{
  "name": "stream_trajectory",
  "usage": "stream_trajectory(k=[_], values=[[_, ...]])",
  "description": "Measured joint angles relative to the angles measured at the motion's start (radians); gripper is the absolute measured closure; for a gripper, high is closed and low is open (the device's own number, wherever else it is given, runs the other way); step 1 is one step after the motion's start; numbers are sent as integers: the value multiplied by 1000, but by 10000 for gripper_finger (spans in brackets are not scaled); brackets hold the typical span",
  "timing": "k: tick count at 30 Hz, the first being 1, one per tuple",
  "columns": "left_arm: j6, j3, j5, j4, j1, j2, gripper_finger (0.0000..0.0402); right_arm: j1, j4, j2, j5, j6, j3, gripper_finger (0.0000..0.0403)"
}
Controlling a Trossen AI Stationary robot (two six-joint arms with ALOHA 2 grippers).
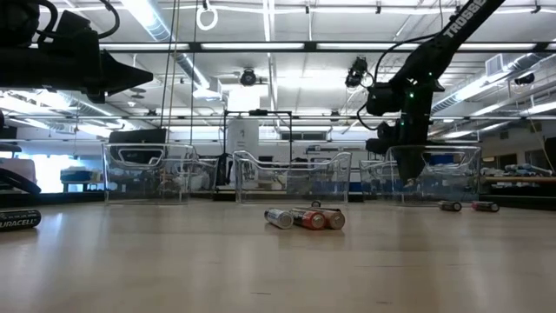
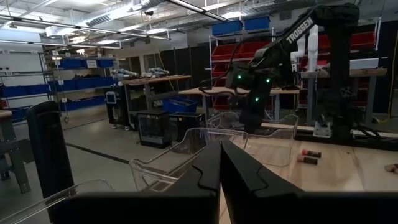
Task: Sort batteries
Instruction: Put the silver battery into the right transparent bin, then put the black battery into the middle transparent bin
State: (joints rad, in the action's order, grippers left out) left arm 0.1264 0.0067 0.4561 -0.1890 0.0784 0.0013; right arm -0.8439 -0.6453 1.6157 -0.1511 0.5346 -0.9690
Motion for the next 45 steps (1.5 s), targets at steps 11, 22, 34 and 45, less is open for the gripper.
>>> stream_trajectory(k=[11,22,34,45], values=[[0,0,0,0,0,0,385,-30,60,2,22,-4,39,345],[0,0,0,0,0,0,385,-30,116,2,23,-6,80,340],[0,0,0,0,0,0,385,-30,148,2,22,-14,80,291],[0,0,0,0,0,0,385,-3,-26,2,23,-138,-35,292]])
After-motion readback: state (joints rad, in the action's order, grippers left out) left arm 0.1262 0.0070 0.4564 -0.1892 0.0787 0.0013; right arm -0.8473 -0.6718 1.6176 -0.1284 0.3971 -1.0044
